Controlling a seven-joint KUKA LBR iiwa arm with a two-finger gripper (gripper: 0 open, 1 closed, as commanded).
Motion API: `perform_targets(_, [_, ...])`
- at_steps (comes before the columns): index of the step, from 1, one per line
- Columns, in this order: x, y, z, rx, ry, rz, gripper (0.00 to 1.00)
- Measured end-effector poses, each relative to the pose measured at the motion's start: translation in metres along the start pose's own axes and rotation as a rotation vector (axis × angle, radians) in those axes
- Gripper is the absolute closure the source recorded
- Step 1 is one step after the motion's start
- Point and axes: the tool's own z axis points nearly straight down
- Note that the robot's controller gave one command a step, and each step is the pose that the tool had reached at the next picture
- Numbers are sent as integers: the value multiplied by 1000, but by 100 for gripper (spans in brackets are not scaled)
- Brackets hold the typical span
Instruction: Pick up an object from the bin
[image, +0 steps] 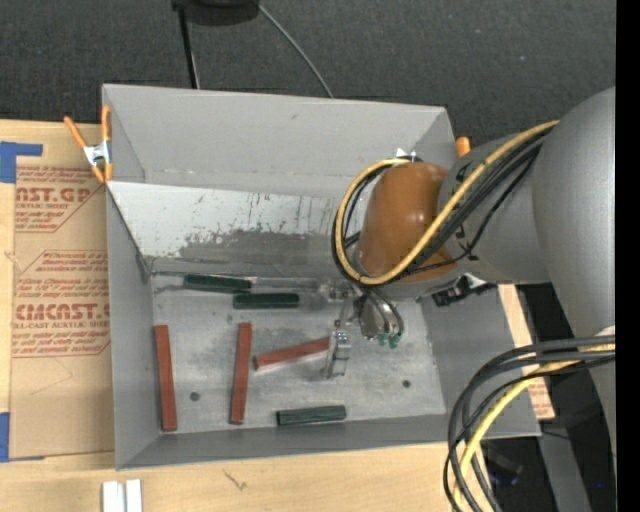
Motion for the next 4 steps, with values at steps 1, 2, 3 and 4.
perform_targets(1, [-17,-39,5,2,-4,-145,100])
perform_targets(2, [-17,-39,5,2,-5,-145,0])
perform_targets(3, [-17,-39,5,2,-4,-145,0])
perform_targets(4, [23,-5,18,2,-5,-140,0])
